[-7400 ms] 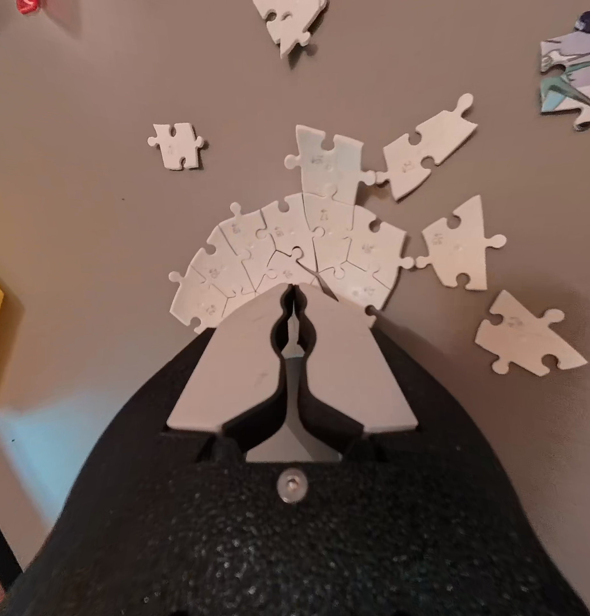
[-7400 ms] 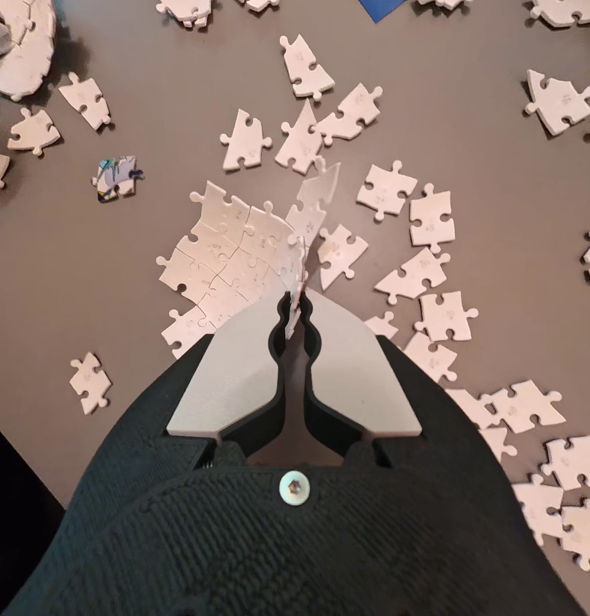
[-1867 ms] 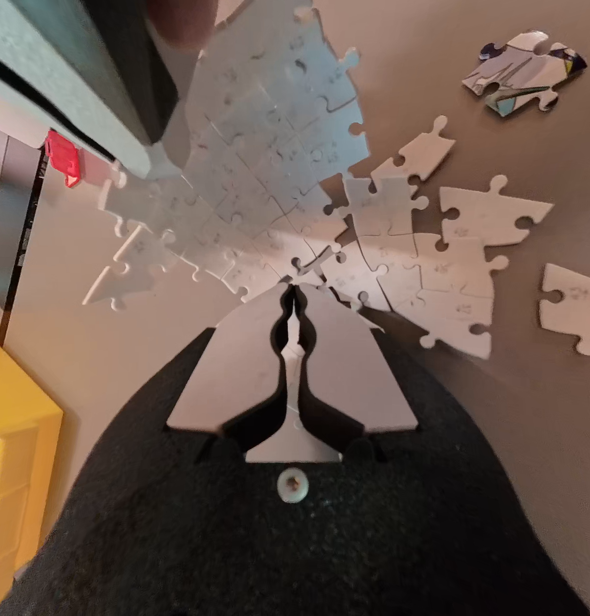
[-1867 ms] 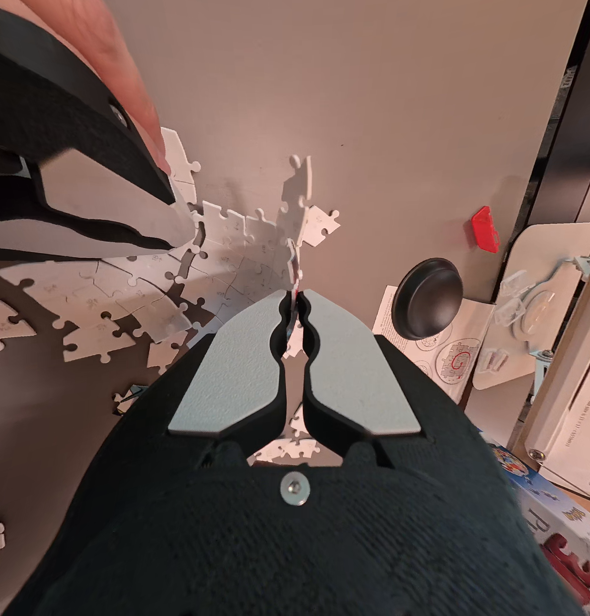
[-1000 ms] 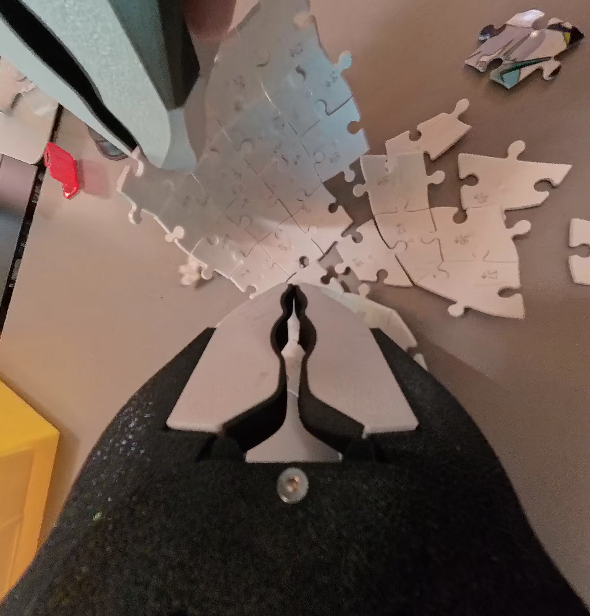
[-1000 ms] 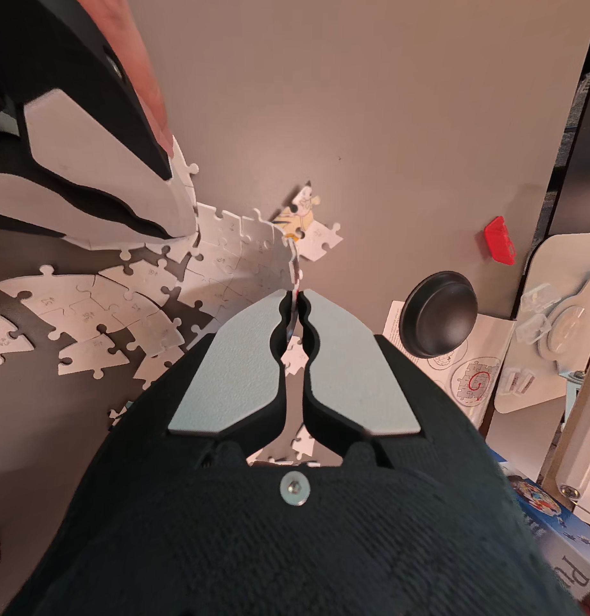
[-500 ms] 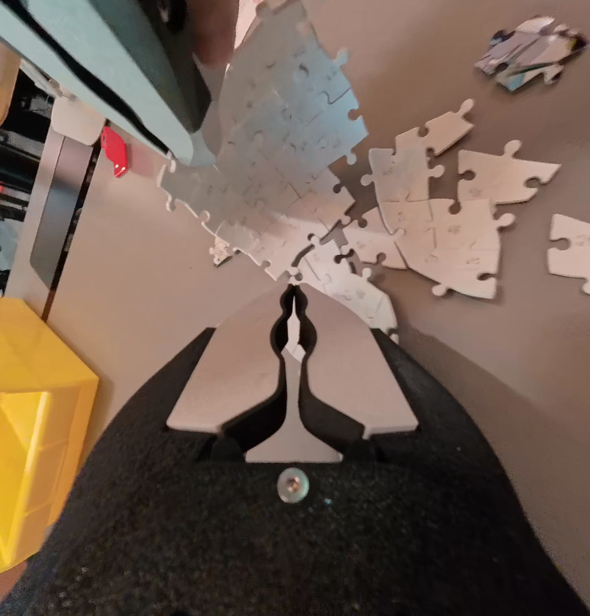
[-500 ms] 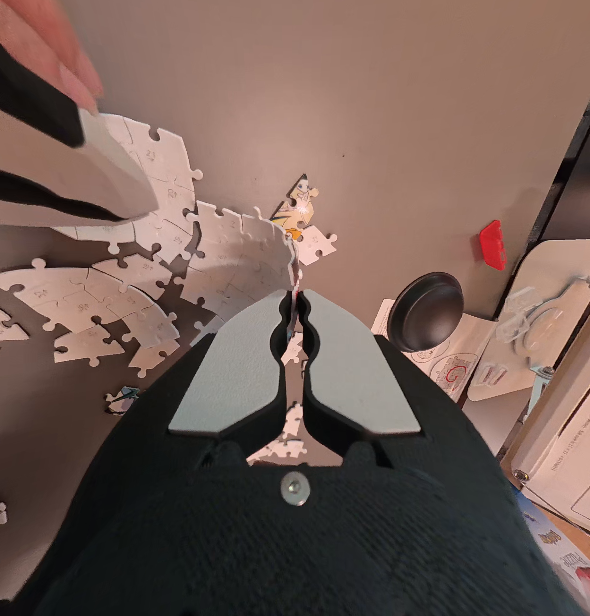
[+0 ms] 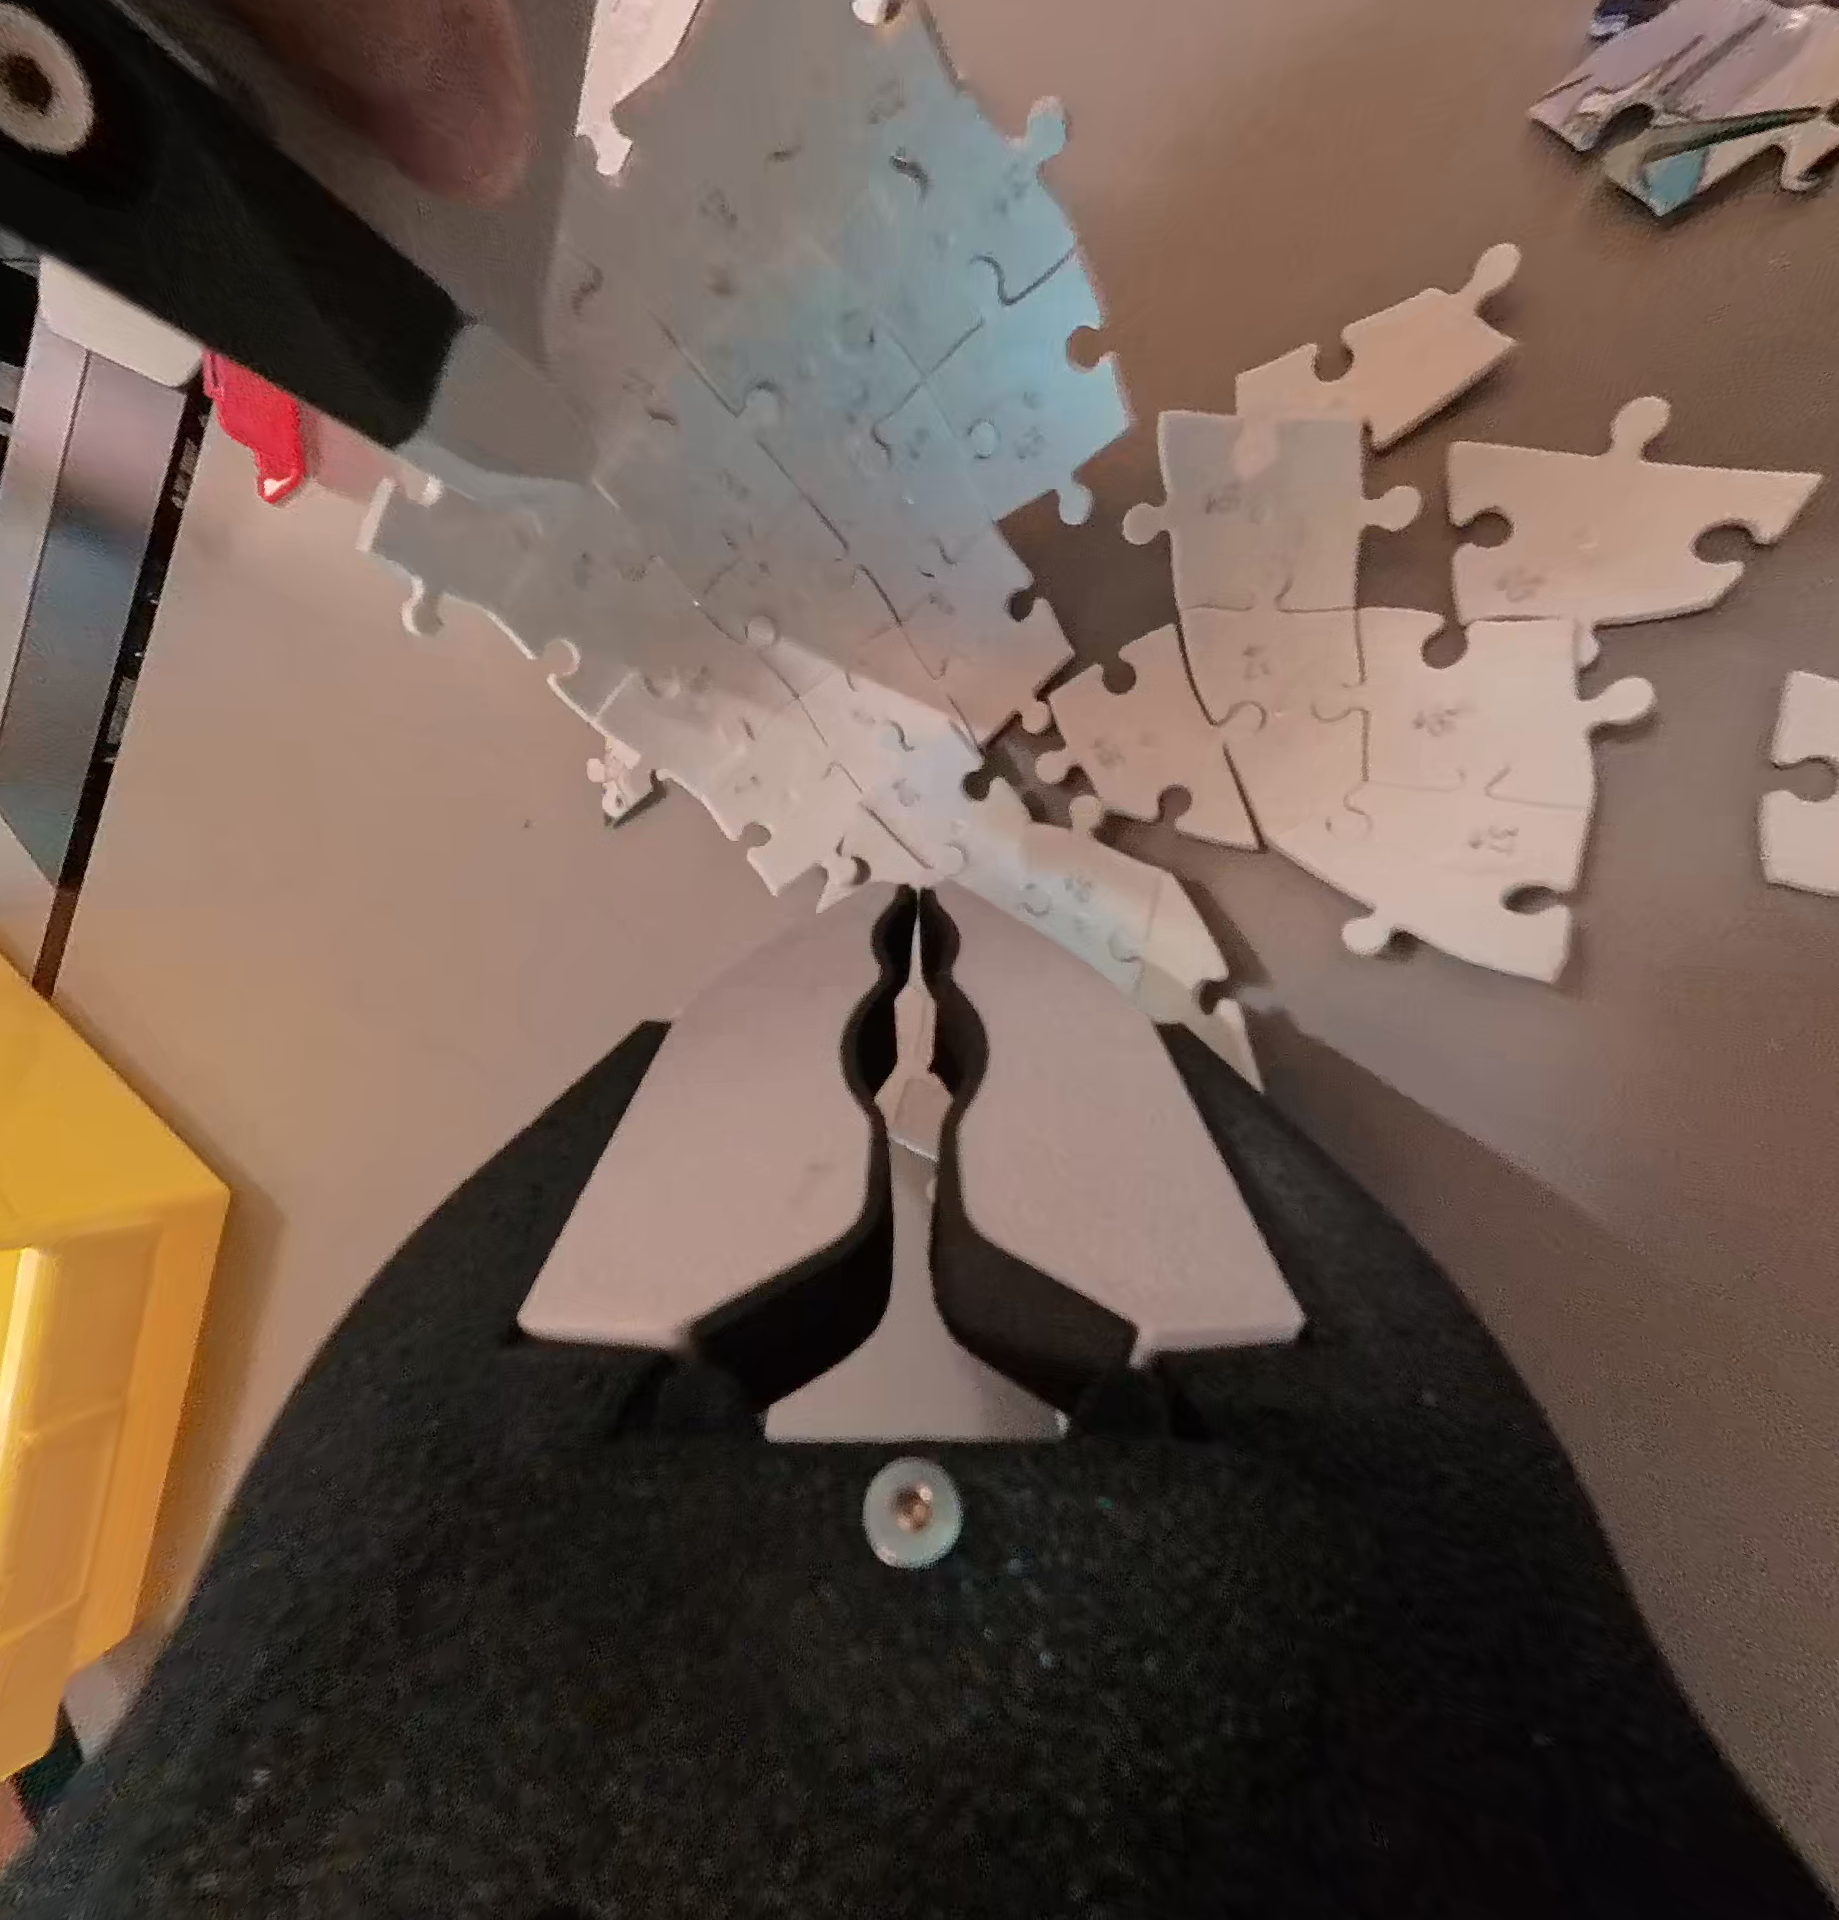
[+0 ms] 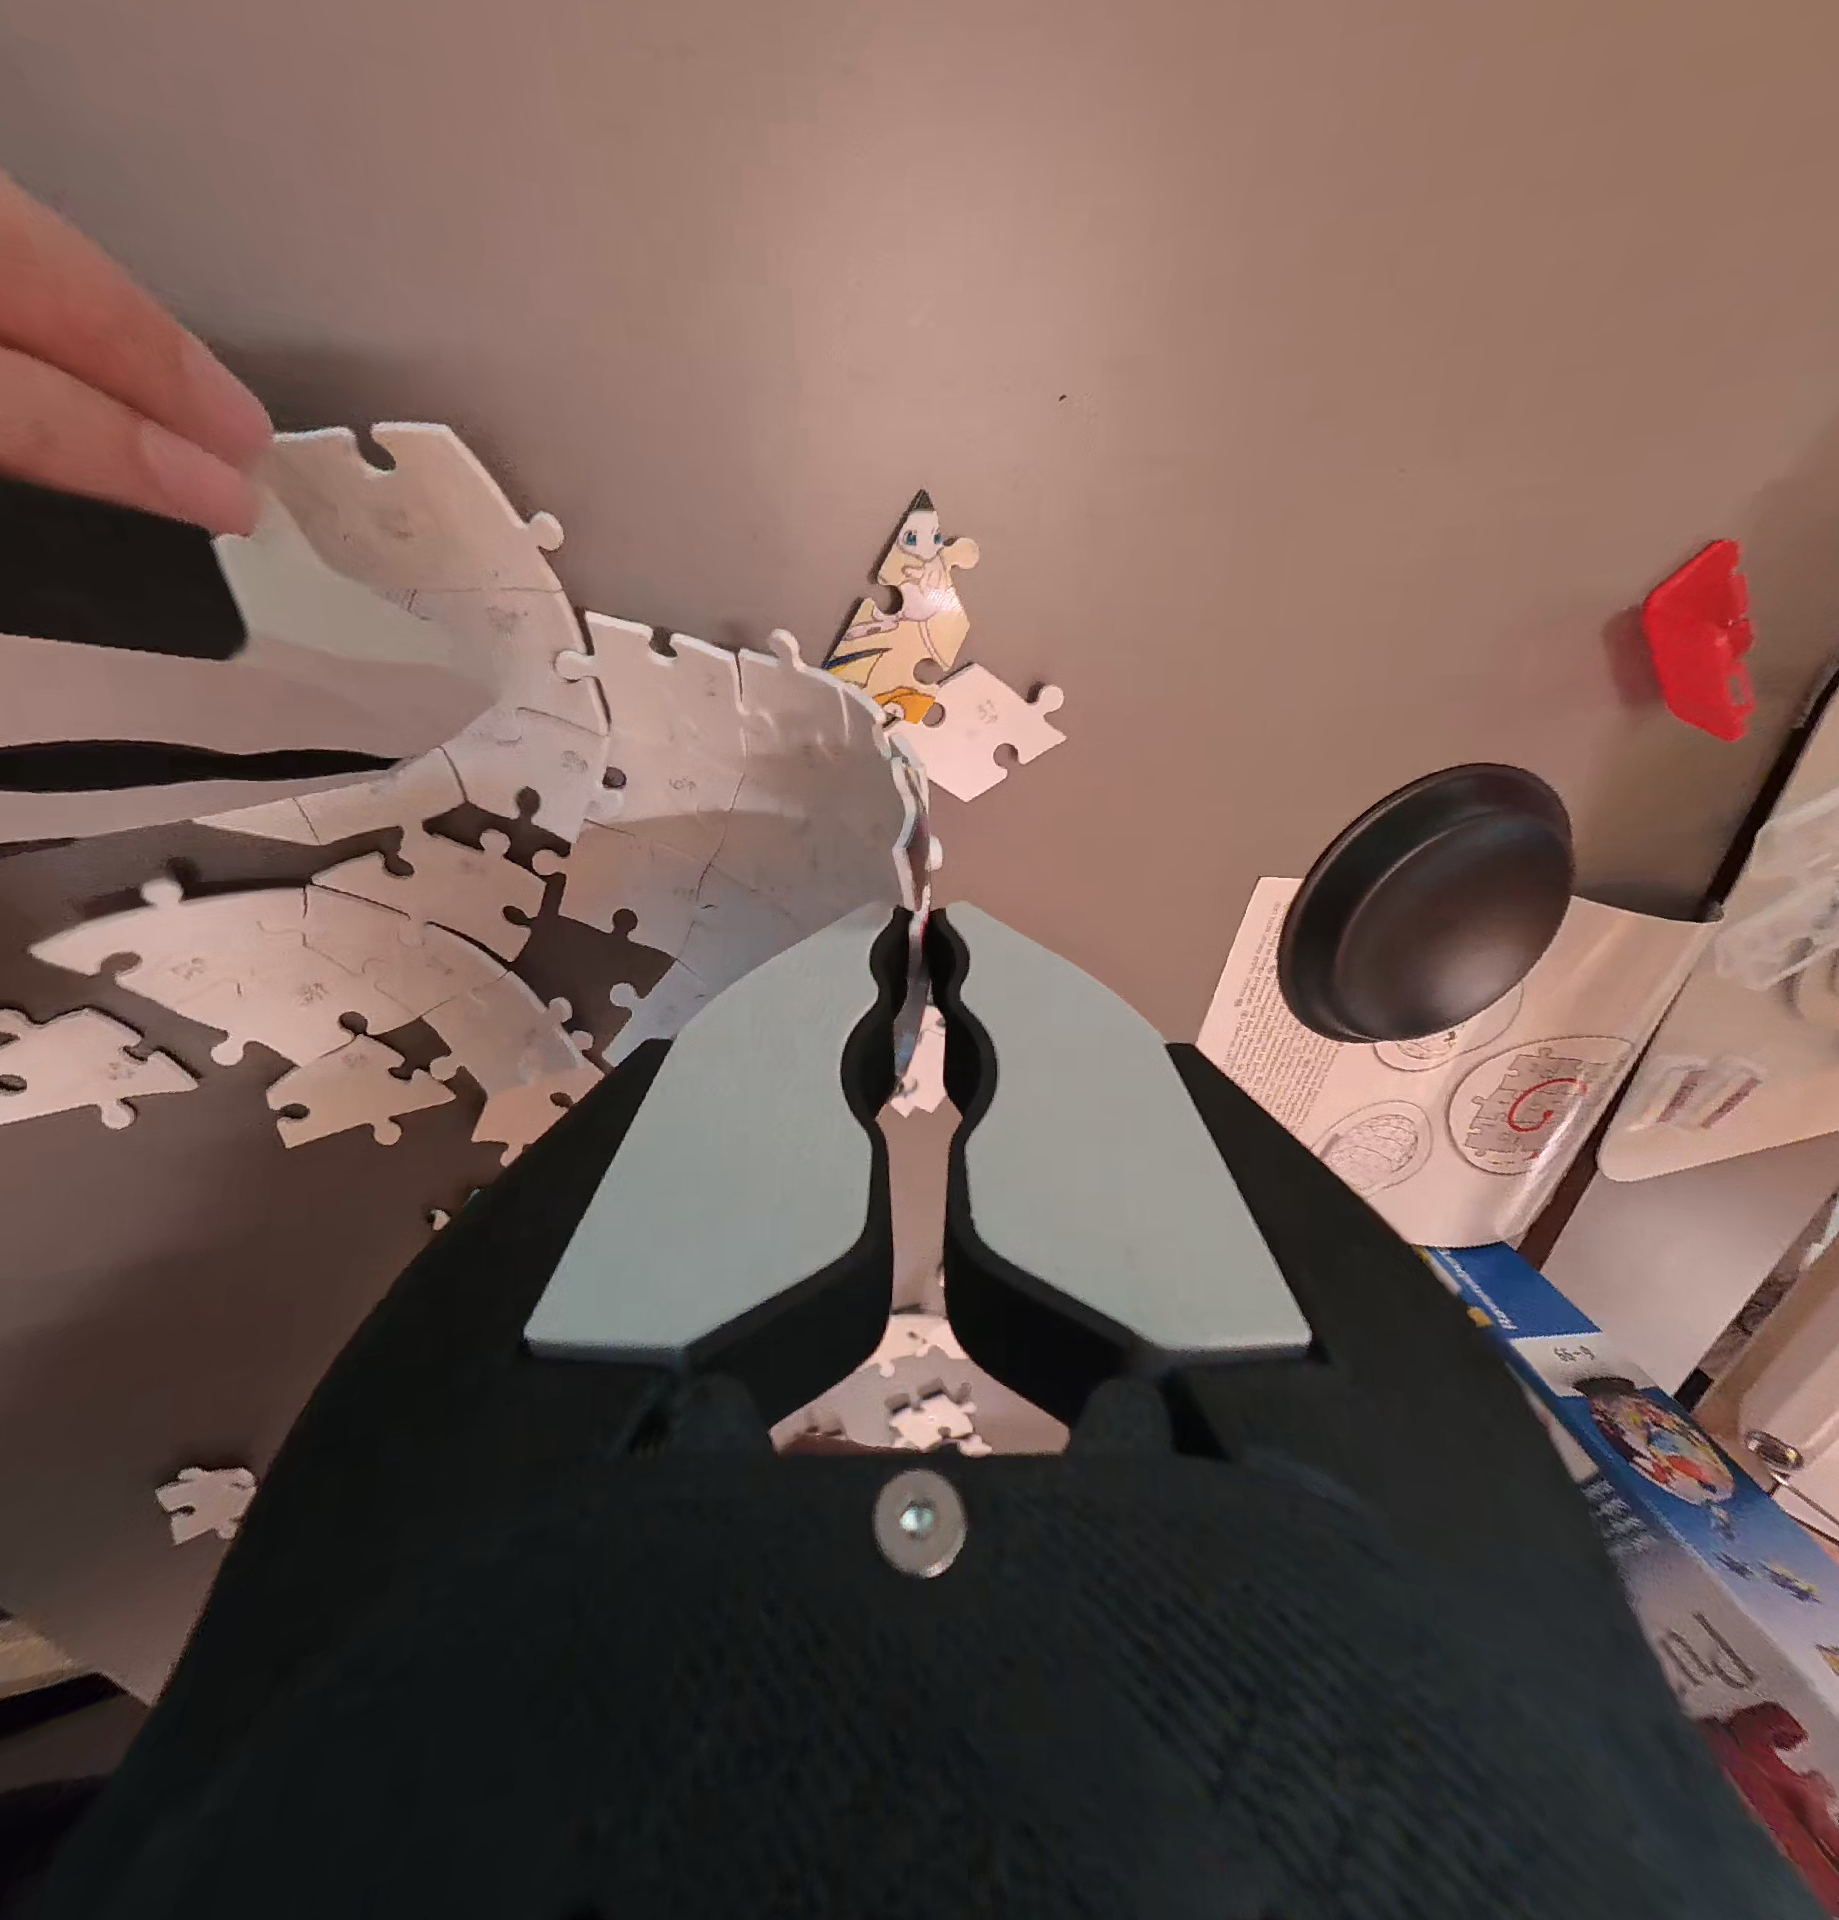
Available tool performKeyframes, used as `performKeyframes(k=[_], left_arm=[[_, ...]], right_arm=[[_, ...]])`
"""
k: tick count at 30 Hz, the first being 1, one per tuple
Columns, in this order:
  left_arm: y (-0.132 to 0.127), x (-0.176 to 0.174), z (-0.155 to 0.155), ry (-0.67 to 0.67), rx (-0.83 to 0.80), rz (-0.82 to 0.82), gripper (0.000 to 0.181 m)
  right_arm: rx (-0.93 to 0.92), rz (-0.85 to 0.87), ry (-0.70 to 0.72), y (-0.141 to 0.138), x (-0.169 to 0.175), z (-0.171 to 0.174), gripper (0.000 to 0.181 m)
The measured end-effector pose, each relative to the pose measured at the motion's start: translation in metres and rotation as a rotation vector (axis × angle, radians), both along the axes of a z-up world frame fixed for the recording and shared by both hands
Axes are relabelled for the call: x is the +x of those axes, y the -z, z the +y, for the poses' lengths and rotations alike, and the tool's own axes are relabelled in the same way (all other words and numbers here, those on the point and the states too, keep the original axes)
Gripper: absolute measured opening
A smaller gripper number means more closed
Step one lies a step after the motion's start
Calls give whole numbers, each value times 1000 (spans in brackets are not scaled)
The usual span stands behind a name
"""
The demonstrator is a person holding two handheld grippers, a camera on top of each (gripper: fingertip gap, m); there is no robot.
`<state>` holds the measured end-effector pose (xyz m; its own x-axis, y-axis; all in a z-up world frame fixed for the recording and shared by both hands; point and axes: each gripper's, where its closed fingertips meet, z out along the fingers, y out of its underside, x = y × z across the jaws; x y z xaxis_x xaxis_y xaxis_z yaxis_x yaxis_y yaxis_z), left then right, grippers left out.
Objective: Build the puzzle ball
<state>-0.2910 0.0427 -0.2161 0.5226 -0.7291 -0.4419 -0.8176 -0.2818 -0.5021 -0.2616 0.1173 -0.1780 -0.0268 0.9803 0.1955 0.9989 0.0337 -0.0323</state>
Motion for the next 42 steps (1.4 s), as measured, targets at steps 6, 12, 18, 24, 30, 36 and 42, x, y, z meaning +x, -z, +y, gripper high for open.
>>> performKeyframes(k=[6, 12, 18, 24, 30, 36, 42], left_arm=[[4, -2, -1, -18, -6, -9, 0], [4, 0, -2, -21, -9, -30, 0], [7, -3, -4, -41, -19, -35, 0], [8, -12, -7, -141, -2, -24, 0], [8, -26, -17, -226, 6, -51, 0], [8, -48, -22, -268, 0, -2, 0], [-28, -39, -23, -257, 118, 43, 2]], right_arm=[[-22, 16, 23, 2, 2, 1, 4], [-18, 22, 25, 3, 3, 2, 4], [-17, 53, 35, 5, 7, 4, 4], [-47, 107, 86, 7, 18, 4, 4], [-46, 152, 111, 9, 24, 7, 5], [-26, 195, 112, 5, 26, 4, 4], [27, 224, 85, 0, 28, -2, 4]])
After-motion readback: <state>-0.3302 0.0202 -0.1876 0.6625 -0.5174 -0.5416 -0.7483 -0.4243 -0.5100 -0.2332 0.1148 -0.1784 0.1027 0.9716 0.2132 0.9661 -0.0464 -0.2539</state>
